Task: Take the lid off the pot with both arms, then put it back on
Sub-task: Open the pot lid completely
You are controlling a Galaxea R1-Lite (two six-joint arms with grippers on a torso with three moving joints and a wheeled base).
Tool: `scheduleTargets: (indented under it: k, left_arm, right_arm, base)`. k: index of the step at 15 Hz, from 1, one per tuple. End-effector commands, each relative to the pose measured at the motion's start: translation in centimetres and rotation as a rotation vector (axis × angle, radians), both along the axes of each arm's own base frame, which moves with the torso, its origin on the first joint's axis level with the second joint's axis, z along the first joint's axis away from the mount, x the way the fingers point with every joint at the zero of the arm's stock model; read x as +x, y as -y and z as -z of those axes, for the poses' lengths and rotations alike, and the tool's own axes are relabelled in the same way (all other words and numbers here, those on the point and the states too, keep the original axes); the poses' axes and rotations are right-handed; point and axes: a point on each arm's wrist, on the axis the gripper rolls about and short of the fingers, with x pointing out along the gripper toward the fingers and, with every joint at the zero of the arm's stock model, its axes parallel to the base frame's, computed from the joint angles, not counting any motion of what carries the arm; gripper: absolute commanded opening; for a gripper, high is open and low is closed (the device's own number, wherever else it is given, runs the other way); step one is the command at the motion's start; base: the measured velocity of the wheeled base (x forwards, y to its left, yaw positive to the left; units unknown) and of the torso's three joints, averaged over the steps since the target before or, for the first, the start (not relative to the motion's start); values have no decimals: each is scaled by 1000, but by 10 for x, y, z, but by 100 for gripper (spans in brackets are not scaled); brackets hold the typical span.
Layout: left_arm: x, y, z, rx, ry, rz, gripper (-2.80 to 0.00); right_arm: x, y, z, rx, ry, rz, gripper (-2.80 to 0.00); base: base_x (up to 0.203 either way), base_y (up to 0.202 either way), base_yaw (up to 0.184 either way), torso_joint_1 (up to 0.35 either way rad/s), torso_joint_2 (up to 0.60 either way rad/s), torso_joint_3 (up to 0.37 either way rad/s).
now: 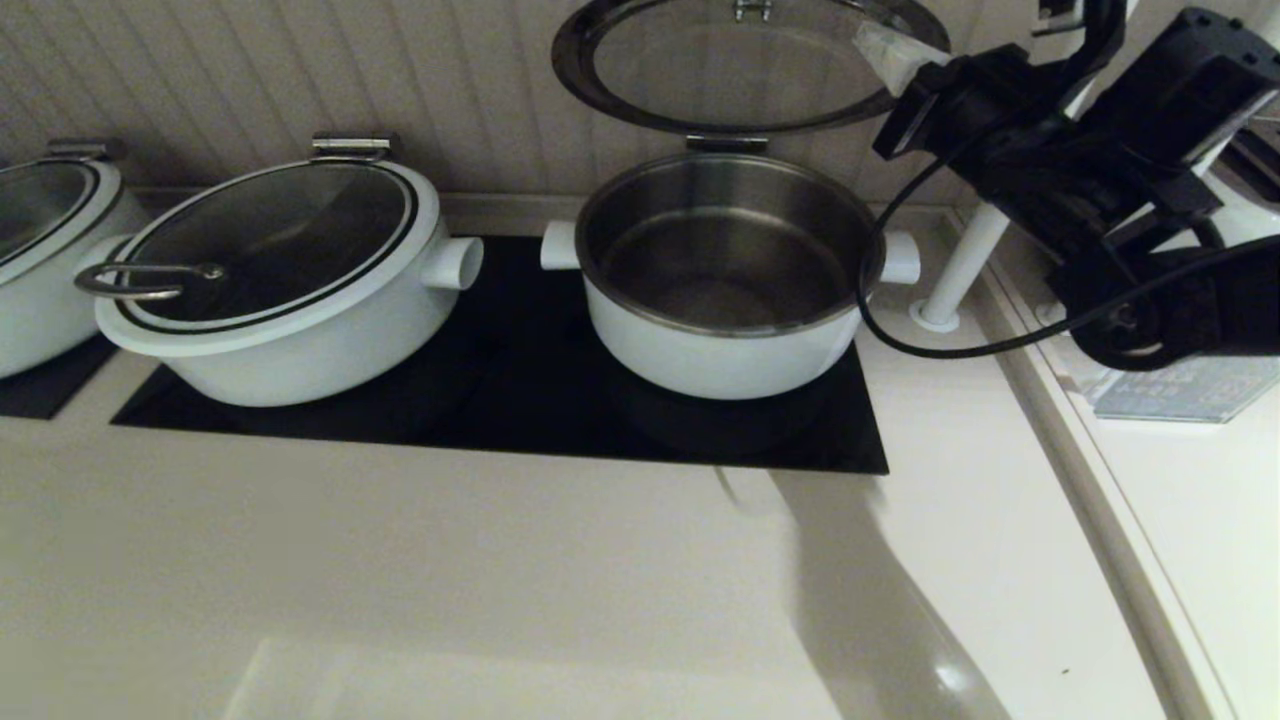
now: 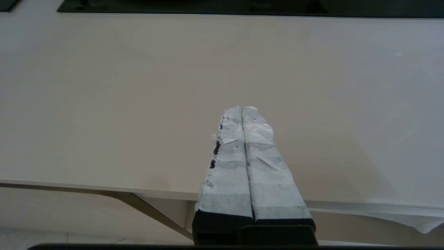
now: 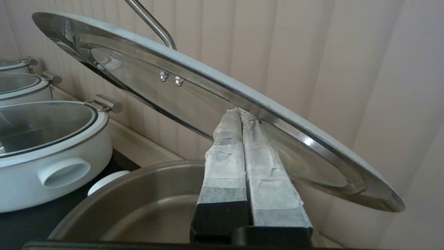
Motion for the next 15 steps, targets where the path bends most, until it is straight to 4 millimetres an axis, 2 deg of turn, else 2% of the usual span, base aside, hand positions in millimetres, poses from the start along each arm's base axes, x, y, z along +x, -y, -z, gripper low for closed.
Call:
scheduleTargets:
  k: [1, 9, 15]
  left_arm:
    - [0, 0, 0, 0, 1, 0, -280]
    - [0, 0, 0, 0, 1, 0, -280]
    - [0, 0, 0, 0, 1, 0, -280]
  right_arm:
    - [-4, 4, -7, 8, 30, 7, -280]
    - [-9, 11, -17, 16, 58, 20, -280]
    - [-9, 10, -16, 10, 61, 10, -280]
  base:
    - [0, 0, 0, 0, 0, 0]
    - [0, 0, 0, 0, 0, 0]
    - [0, 0, 0, 0, 0, 0]
